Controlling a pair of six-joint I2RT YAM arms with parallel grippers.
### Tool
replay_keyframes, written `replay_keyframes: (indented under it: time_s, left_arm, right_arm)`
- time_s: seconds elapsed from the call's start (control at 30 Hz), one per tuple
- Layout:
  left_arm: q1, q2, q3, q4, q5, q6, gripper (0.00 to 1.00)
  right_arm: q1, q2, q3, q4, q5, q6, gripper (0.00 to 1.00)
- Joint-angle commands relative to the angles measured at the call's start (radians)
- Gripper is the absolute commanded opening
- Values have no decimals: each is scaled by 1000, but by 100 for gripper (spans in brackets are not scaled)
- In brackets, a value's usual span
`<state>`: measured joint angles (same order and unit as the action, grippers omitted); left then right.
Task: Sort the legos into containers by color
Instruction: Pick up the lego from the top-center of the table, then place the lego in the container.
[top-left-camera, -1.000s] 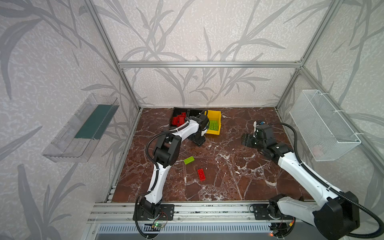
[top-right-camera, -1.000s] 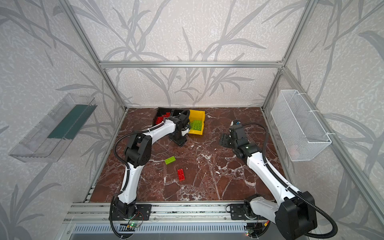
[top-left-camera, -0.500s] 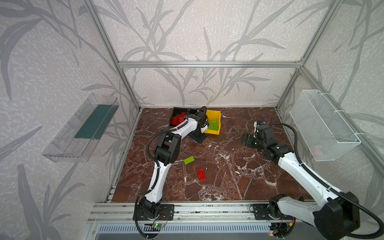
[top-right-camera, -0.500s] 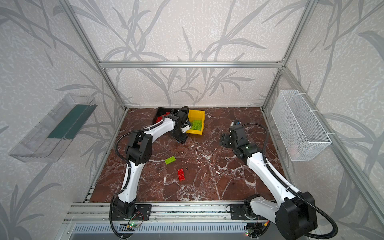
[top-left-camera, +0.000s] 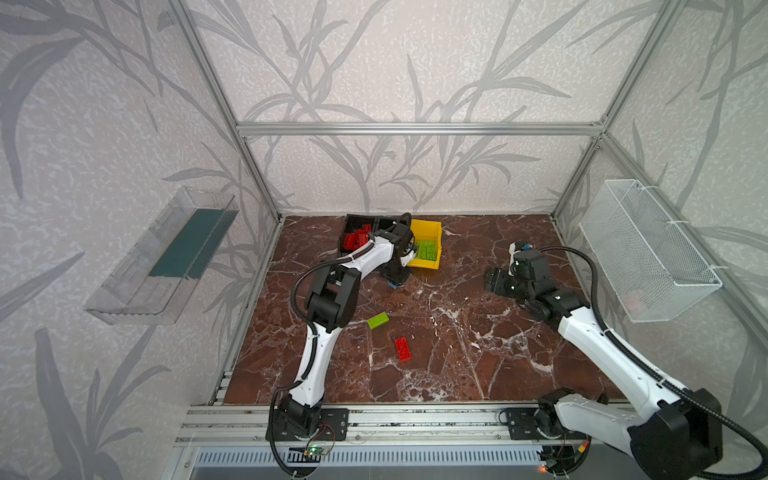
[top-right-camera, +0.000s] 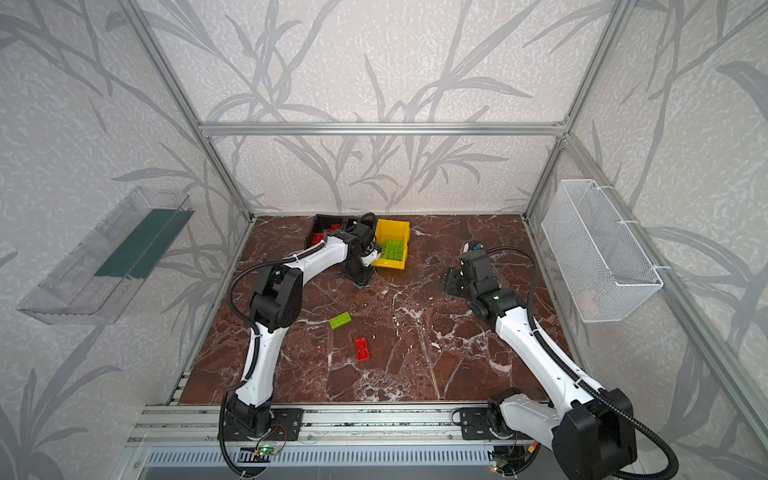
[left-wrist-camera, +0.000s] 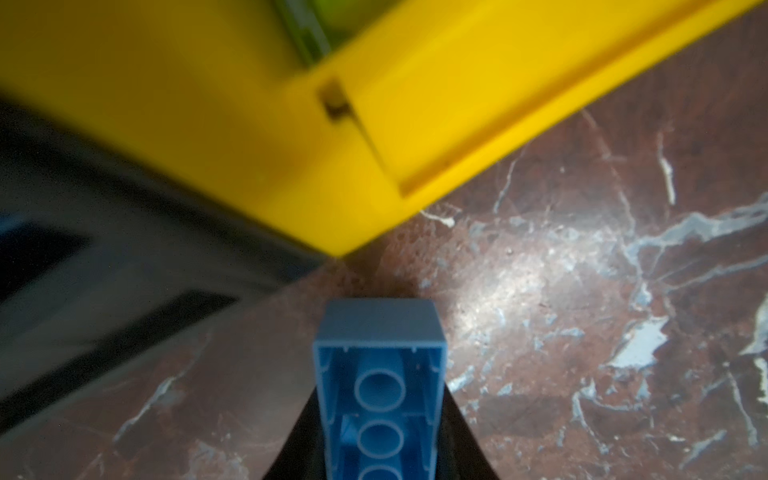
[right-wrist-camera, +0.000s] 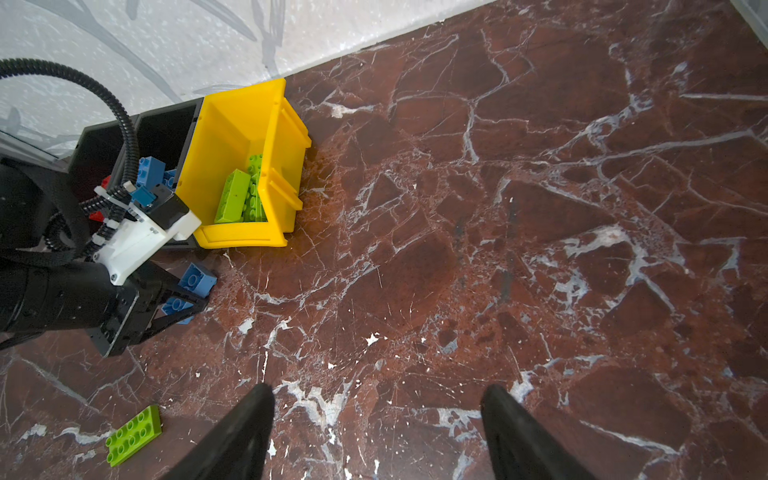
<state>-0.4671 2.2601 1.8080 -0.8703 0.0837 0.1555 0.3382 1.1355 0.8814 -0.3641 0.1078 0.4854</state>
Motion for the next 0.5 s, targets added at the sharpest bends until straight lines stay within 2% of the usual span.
replay_keyframes:
  time_s: [0.0,0.23,0.33,0.47]
  left_arm:
    - [1,-118,-72,-14,4,-25,18]
    - [0,-315,-137,-42,46,-80,18]
    - [2,-354,-86,-58,37,-106,18]
    - [11,-331,23,-34,-28,-148,19]
  right_arm:
    - [-5,-18,-8,0,12,-1,79]
    - [11,8,-35,2,-5,-15,79]
    - [21,40,-53,7,8,-35,79]
    - [39,100,-32,-14,-5,-52,79]
